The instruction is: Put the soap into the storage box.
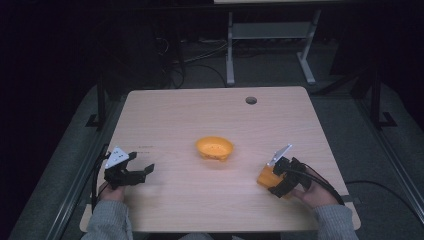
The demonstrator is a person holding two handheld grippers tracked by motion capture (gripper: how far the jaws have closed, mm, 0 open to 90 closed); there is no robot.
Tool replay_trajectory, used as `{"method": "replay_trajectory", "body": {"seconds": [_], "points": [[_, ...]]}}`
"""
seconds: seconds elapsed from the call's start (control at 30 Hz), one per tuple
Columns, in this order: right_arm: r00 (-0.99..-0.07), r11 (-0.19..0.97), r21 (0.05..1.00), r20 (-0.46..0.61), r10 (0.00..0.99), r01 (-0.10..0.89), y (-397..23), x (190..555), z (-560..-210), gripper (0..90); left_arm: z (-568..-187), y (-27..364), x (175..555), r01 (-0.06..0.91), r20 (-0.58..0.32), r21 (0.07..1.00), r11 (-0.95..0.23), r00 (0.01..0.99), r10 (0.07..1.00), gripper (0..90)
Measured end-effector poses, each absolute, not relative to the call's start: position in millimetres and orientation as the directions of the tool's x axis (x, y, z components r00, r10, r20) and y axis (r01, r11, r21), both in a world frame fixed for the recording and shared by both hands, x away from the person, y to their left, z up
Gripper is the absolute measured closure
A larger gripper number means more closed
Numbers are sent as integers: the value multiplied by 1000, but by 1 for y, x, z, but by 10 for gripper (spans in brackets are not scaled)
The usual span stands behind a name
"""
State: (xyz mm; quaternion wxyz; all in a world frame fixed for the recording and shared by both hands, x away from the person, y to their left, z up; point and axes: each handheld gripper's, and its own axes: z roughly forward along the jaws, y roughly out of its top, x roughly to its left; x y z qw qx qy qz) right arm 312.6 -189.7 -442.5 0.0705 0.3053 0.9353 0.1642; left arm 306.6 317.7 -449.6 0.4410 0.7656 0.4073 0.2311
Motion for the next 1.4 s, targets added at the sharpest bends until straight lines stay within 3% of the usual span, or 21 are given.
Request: {"method": "replay_trajectory", "body": {"seconds": [0.97,1.4], "points": [[-814,781,320,-50,579,536,-183,316,-447,207,-449,318,306,421,-9,864,-275,560,828,138],[-852,812,335,-48,522,478,-180,312,-444,213,-449,317,306,421,-10,864,-274,560,828,138]]}}
